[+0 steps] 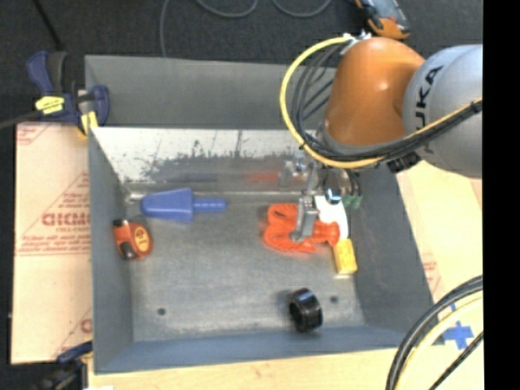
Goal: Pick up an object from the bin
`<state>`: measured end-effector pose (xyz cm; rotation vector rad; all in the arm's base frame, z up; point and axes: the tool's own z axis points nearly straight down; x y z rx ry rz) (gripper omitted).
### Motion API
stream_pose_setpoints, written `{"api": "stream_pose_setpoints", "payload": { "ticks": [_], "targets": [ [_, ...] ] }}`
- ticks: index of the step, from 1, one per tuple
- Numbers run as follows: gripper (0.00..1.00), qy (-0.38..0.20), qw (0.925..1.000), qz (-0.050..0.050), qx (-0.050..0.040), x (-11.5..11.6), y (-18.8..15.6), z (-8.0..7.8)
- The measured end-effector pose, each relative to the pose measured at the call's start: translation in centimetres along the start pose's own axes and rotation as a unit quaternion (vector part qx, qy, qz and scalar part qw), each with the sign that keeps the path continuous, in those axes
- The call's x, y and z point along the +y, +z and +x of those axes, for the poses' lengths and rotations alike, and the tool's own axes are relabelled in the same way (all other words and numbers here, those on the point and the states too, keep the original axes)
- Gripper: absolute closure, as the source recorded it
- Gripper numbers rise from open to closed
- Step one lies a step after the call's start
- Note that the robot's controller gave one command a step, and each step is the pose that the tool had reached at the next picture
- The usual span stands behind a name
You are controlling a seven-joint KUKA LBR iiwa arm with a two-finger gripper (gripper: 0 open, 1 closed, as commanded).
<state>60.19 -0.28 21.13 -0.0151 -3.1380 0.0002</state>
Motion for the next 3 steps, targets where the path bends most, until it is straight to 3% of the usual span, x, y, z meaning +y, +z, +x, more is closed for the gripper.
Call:
{"api": "stream_pose_setpoints", "payload": {
  "ticks": [1, 2, 3],
  "targets": [
    [0.00, 0.000, 1.0000, 0.000, -0.0041, 0.0, -0.5, -0.1],
    [0.00, 0.011, 0.9999, 0.000, -0.0069, -2.1, 5.9, -1.9],
    [0.00, 0.061, 0.9982, 0.000, -0.0025, -4.0, 14.4, -3.0]
  ]
}}
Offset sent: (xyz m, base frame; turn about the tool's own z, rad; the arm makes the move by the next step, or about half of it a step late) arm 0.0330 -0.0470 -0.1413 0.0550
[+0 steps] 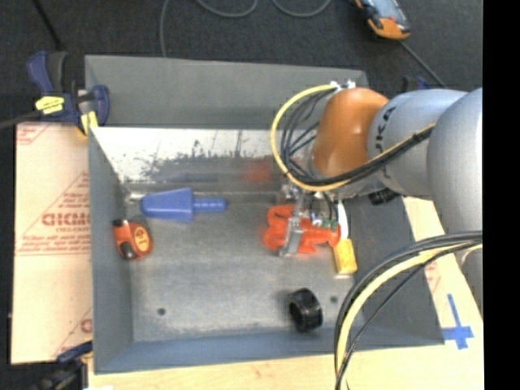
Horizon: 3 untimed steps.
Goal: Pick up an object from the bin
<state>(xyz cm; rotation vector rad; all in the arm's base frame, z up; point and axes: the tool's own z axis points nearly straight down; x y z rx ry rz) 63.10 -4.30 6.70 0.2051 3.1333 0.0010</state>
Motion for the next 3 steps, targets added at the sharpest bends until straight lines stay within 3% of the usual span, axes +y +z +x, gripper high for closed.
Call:
{"api": "stream_pose_setpoints", "payload": {
  "ticks": [1, 2, 3],
  "targets": [
    [0.00, 0.030, 0.9995, 0.000, -0.0033, -0.97, -0.45, -0.30],
    [0.00, 0.002, 1.0000, 0.001, -0.0019, -0.29, -0.22, -0.19],
    [1.00, 0.028, 0.9996, -0.001, -0.0073, -0.92, -0.79, -0.56]
  ]
}}
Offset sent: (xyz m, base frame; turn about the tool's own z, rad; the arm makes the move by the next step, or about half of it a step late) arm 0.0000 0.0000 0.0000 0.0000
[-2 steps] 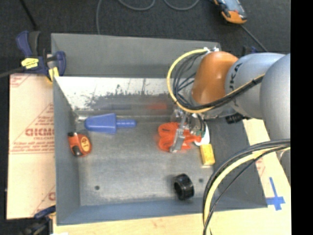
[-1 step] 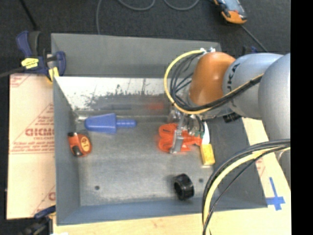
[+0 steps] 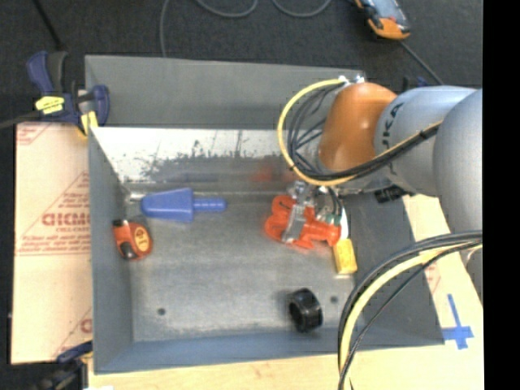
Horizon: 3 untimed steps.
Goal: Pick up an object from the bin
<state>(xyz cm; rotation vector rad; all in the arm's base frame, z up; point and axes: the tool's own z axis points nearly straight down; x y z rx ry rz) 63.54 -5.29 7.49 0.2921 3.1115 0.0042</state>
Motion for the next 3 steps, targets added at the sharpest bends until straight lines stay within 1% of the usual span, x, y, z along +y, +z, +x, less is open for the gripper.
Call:
{"api": "stream_pose_setpoints", "payload": {
  "ticks": [2, 3],
  "targets": [
    [1.00, 0.000, 1.0000, 0.000, 0.0009, 0.00, -0.19, 0.02],
    [1.00, -0.001, 1.0000, 0.001, 0.0032, -0.02, -0.91, -0.02]
  ]
}}
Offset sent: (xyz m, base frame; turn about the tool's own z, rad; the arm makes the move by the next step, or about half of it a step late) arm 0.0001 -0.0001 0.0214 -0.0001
